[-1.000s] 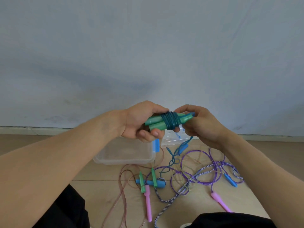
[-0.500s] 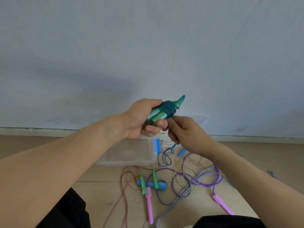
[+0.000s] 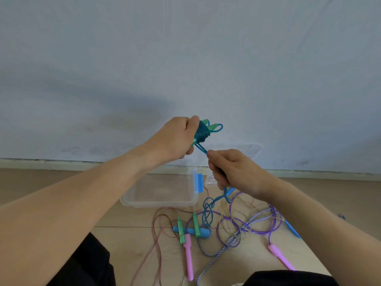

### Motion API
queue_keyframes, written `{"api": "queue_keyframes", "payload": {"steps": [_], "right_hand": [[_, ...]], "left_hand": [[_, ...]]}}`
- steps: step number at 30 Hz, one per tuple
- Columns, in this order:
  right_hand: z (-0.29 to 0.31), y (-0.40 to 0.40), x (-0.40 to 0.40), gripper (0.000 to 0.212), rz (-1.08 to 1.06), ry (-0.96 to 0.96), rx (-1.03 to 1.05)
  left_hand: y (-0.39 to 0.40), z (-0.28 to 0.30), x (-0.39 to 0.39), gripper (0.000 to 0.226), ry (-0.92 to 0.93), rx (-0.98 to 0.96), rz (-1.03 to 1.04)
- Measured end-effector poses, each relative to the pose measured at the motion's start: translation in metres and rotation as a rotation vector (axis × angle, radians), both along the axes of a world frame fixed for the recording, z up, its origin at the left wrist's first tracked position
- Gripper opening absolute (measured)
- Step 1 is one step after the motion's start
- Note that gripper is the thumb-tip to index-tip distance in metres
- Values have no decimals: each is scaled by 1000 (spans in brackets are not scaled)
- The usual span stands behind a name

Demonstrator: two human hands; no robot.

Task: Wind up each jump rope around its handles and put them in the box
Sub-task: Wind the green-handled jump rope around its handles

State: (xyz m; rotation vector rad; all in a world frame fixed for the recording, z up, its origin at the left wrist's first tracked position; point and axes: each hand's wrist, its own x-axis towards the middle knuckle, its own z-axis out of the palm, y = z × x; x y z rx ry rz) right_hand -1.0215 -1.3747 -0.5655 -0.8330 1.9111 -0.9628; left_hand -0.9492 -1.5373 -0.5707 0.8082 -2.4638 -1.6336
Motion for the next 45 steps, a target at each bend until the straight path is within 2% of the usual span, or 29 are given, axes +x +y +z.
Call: {"api": "queue_keyframes", "payload": {"steps": [6,9,11,13,18,22,25,28,29,31,33,35,36,39,40,43,45], "right_hand": [[5,-2,2,46,8,-28,58],[-4,0,-2,38,-30,-16,89],[-11,1,-7,26,-119,2,87],[-14,1,-11,23,-158,14,76],[-12,-1,-13,28,-44,155,83],[-12,1,-11,31,28,79,82],[-12,3,-7,25,-54,-175,-84],[-4,-1,-7,32,-81,-419,-275],[-2,-1,-6,28,-79,-435,-300],[-2,0,-6,19,-89,-337,-268],[-6,2,-6,30,-91,-194,-207],[-6,4,-10,34,-69,-102,-146],[-6,5,-13,35,-32,-67,-100],[-7,13,-20,34,96,18,85],[-9,16,-23,34,134,54,157],[-18,22,-30,38,249,218,480],[-22,26,-40,44,278,320,726]], "left_hand": [[10,-2,4,46,-47,-179,-104],[5,0,4,48,-55,-178,-80],[3,1,3,50,-50,6,-18],[4,5,2,48,-47,253,46],[6,12,0,39,49,687,122],[8,14,2,42,44,866,90],[11,18,7,49,-13,994,-102],[12,20,12,50,-43,1091,-222],[12,20,12,50,-39,1107,-225],[8,22,11,49,-11,1100,-189],[0,25,10,49,29,1034,-138],[-10,28,9,49,25,873,-103],[-15,28,10,48,-2,695,-93],[-25,21,17,53,-154,-114,-120],[-30,16,18,54,-188,-300,-127],[-44,11,23,45,-202,-587,-84],[-51,9,23,40,-165,-769,16]]}}
